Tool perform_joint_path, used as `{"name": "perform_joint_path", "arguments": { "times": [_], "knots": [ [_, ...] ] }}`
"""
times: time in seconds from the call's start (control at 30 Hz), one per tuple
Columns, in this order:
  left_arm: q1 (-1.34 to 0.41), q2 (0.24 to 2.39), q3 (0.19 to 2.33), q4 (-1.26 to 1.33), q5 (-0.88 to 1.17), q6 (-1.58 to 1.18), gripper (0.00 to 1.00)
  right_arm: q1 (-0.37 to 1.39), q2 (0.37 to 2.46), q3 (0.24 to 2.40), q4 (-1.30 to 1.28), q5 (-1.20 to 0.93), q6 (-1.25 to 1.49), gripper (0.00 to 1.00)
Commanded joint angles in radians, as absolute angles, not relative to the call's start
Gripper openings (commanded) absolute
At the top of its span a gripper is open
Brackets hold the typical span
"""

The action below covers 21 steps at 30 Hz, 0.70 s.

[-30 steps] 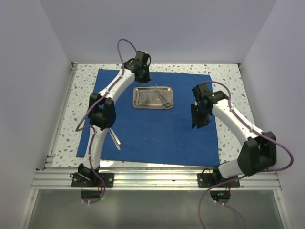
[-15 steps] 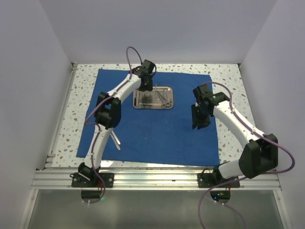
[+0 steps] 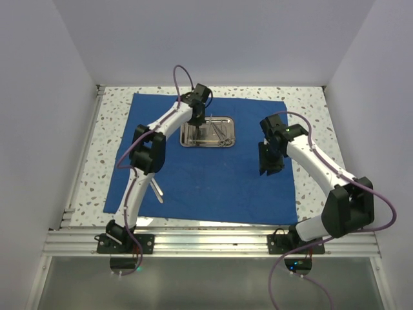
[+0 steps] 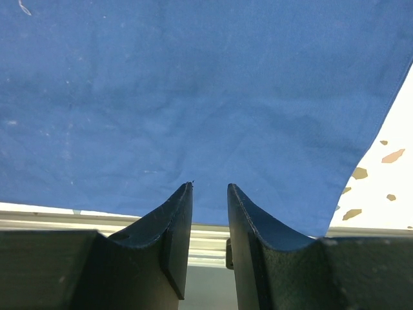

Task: Open and lay out the surgical kit
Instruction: Pick up the medical item from the container.

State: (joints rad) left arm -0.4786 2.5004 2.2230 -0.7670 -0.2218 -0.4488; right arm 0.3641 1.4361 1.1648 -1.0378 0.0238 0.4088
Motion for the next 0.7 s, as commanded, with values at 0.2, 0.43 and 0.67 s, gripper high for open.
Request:
{"name": "perform_joint_path", "arguments": {
  "times": [0.2, 0.43, 0.67],
  "knots": [
    [-0.482, 2.393, 2.204, -0.833, -0.13, -0.465, 0.0, 0.36, 1.496, 1.206, -1.012, -0.017, 0.411, 0.31],
    [-0.489, 2.243, 2.24, -0.931, -0.094, -0.563, 0.0, 0.36, 1.551, 1.235, -1.002, -0.02, 0.376, 0.3],
    [-0.595, 1.982, 1.846, -0.849, -0.084, -0.709, 0.0, 0.359, 1.556, 1.203, -0.962, -0.021, 0.363, 0.29]
  ]
}}
